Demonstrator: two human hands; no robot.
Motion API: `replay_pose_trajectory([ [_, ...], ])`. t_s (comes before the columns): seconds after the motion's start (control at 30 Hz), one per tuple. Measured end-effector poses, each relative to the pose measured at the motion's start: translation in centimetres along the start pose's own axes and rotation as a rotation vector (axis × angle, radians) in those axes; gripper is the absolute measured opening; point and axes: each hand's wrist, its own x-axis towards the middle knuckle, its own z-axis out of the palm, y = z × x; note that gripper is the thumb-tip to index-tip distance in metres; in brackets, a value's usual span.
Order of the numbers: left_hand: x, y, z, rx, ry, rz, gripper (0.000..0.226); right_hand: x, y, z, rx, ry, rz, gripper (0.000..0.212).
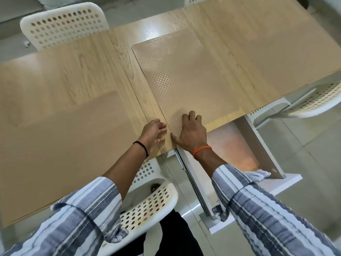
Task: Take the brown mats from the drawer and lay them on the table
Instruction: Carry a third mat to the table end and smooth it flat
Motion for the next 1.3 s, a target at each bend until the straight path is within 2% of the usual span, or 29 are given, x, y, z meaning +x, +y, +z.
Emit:
replay_pose_trajectory([
  [0.1, 0.0, 0.8, 0.3, -0.049, -0.024, -0.064, 0.04, 0.2, -0.4, -0.1, -0.03, -0.014, -0.005, 0.069],
  [0.33, 0.1, 1.5, 0.4, -0.04, -0.035, -0.092, 0.032, 1.1, -0.9, -0.5, -0.113, -0.056, -0.012, 0.073],
  [0.53, 0.7, 1.3, 0.3, 0.032, -0.016, -0.066, 0.036, 3.0, 0.9, -0.9, -0.006, -0.124, -0.051, 0.078],
  [0.63, 1.5, 1.1, 0.6, 0.224, 0.05, 0.079, 0.046, 4.7, 5.5, -0.9, 0.148, -0.128, 0.11, 0.08],
  [0.7, 2.0, 1.4, 1.1, 0.199, 0.087, 0.136, 0.05, 5.3, 8.6, -1.1, 0.278, -0.107, 0.286, 0.093],
  [0.77, 2.2, 1.9, 1.7, 0.044, 0.089, 0.108, 0.035, 5.7, 10.9, -1.4, 0.316, -0.091, 0.409, 0.106],
  [0.83, 1.9, 2.4, 2.1, -0.131, 0.074, 0.052, 0.012, 6.3, 12.2, -2.0, 0.369, -0.06, 0.483, 0.109],
  [0.9, 1.9, 2.6, 2.3, -0.243, 0.067, 0.016, 0.014, 7.1, 12.7, -2.8, 0.404, -0.037, 0.496, 0.102],
  [1.03, 2.3, 3.0, 2.1, -0.326, 0.096, -0.019, 0.014, 8.4, 13.0, -4.4, 0.381, -0.026, 0.509, 0.076],
  [1.13, 2.7, 3.2, 1.9, -0.295, 0.122, -0.019, 0.012, 8.7, 13.1, -5.1, 0.321, 0.031, 0.543, 0.061],
  [1.3, 2.9, 3.7, 2.0, -0.212, 0.185, 0.003, 0.014, 8.7, 13.1, -5.7, 0.333, 0.115, 0.529, 0.05],
])
